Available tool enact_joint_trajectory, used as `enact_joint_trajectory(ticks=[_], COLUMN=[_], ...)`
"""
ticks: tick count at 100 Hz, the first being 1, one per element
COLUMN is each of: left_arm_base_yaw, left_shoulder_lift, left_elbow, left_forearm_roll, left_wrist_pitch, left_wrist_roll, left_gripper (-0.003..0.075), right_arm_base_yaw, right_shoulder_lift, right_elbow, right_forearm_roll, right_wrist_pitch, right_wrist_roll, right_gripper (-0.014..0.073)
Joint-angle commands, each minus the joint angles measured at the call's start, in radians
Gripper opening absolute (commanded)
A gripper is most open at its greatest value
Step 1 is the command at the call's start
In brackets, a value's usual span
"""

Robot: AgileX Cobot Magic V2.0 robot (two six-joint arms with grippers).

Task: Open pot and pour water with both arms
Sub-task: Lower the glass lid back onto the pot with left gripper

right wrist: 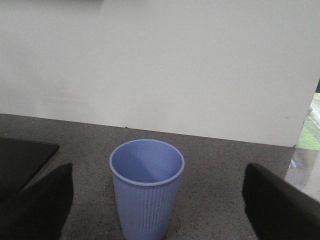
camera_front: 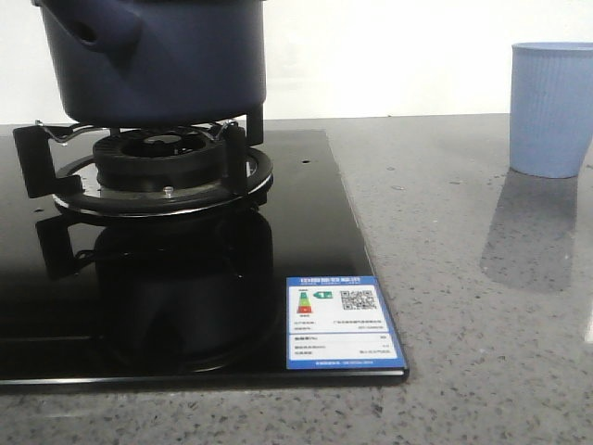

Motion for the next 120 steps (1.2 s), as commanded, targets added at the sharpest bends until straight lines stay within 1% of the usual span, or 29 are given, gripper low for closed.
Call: enact_joint_trajectory(ticks=[1, 7, 13, 25, 39, 51, 62, 67, 70, 72, 79, 82, 83, 84, 86, 89, 90, 91, 92, 93, 94, 95, 96, 98, 109, 120], left_arm_base_yaw=[-0.007, -0.007, -0.005, -0.005, 0.001, 0.044, 0.116, 0.154, 0.182, 0.194, 0.249, 0.273, 0.277, 0.285, 0.292, 0.307, 0.309, 0.313, 0.313, 0.313, 0.315, 0.315, 0.315, 0.313, 0.313, 0.306], left_shoulder_lift=[-0.026, -0.026, -0.03, -0.055, -0.127, -0.206, -0.281, -0.309, -0.324, -0.334, -0.366, -0.38, -0.383, -0.386, -0.394, -0.404, -0.409, -0.411, -0.416, -0.418, -0.422, -0.424, -0.426, -0.432, -0.471, -0.544], left_elbow=[-0.036, -0.038, -0.038, -0.038, -0.038, -0.038, -0.038, -0.038, -0.038, -0.038, -0.032, -0.028, -0.027, -0.027, -0.023, -0.016, -0.012, -0.01, -0.008, -0.004, -0.001, 0.004, 0.006, 0.014, 0.08, 0.191], left_forearm_roll=[-0.069, -0.069, -0.069, -0.069, -0.069, -0.069, -0.069, -0.069, -0.069, -0.069, -0.067, -0.053, -0.05, -0.043, -0.035, -0.014, -0.011, -0.005, -0.002, 0.001, 0.007, 0.01, 0.019, 0.03, 0.044, 0.02], left_wrist_pitch=[0.016, 0.03, 0.036, 0.034, 0.022, 0.022, 0.015, 0.007, 0.001, 0.002, 0.002, 0.006, 0.007, 0.008, 0.008, 0.013, 0.013, 0.017, 0.019, 0.021, 0.026, 0.028, 0.028, 0.028, 0.017, -0.098], left_wrist_roll=[-0.003, -0.003, -0.003, -0.003, -0.003, -0.003, -0.003, -0.01, -0.015, -0.021, -0.05, -0.072, -0.076, -0.081, -0.095, -0.108, -0.11, -0.113, -0.113, -0.113, -0.113, -0.113, -0.113, -0.113, -0.113, -0.092], left_gripper=[0.053, 0.062, 0.0656, 0.0652, 0.0651, 0.0651, 0.0636, 0.0601, 0.056, 0.054, 0.0403, 0.0316, 0.0298, 0.026, 0.0221, 0.0122, 0.0102, 0.0083, 0.0043, 0.0022, -0.0017, -0.0019, -0.0015, -0.002, -0.0019, -0.0019], right_arm_base_yaw=[-0.004, -0.004, -0.004, -0.004, -0.004, -0.004, -0.004, -0.004, -0.004, -0.002, 0.0, 0.0, 0.0, 0.0, 0.0, 0.0, 0.0, 0.0, 0.0, 0.0, 0.0, 0.0, 0.0, 0.0, 0.0, 0.0], right_shoulder_lift=[-0.006, -0.006, -0.006, -0.006, -0.006, -0.006, -0.006, -0.006, -0.006, -0.006, -0.006, -0.006, -0.006, -0.006, -0.006, -0.006, -0.006, -0.006, -0.006, -0.006, -0.006, -0.006, -0.006, -0.006, -0.007, -0.021], right_elbow=[-0.026, -0.026, -0.026, -0.026, -0.026, -0.026, -0.026, -0.026, -0.026, -0.026, -0.026, -0.026, -0.026, -0.026, -0.026, -0.026, -0.026, -0.026, -0.026, -0.026, -0.026, -0.026, -0.026, -0.026, -0.026, -0.012], right_forearm_roll=[0.013, 0.013, 0.013, 0.013, 0.013, 0.013, 0.013, 0.013, 0.013, 0.015, 0.015, 0.015, 0.015, 0.015, 0.015, 0.015, 0.015, 0.015, 0.015, 0.015, 0.015, 0.015, 0.015, 0.015, 0.015, 0.015], right_wrist_pitch=[-0.024, -0.024, -0.024, -0.024, -0.024, -0.024, -0.026, -0.03, -0.034, -0.037, -0.06, -0.07, -0.074, -0.076, -0.08, -0.083, -0.085, -0.085, -0.085, -0.085, -0.085, -0.085, -0.085, -0.085, -0.085, -0.082], right_wrist_roll=[0.001, 0.001, 0.001, 0.001, 0.001, 0.001, 0.001, 0.001, 0.001, 0.001, 0.002, 0.004, 0.004, 0.005, 0.01, 0.015, 0.015, 0.018, 0.018, 0.02, 0.02, 0.02, 0.02, 0.02, 0.022, 0.022], right_gripper=[0.0593, 0.0593, 0.0593, 0.0593, 0.0593, 0.0593, 0.0592, 0.0583, 0.0567, 0.0548, 0.0442, 0.0363, 0.0346, 0.031, 0.0272, 0.0172, 0.0152, 0.011, 0.009, 0.0069, 0.0027, 0.0007, -0.0032, -0.0074, -0.0067, -0.0067])
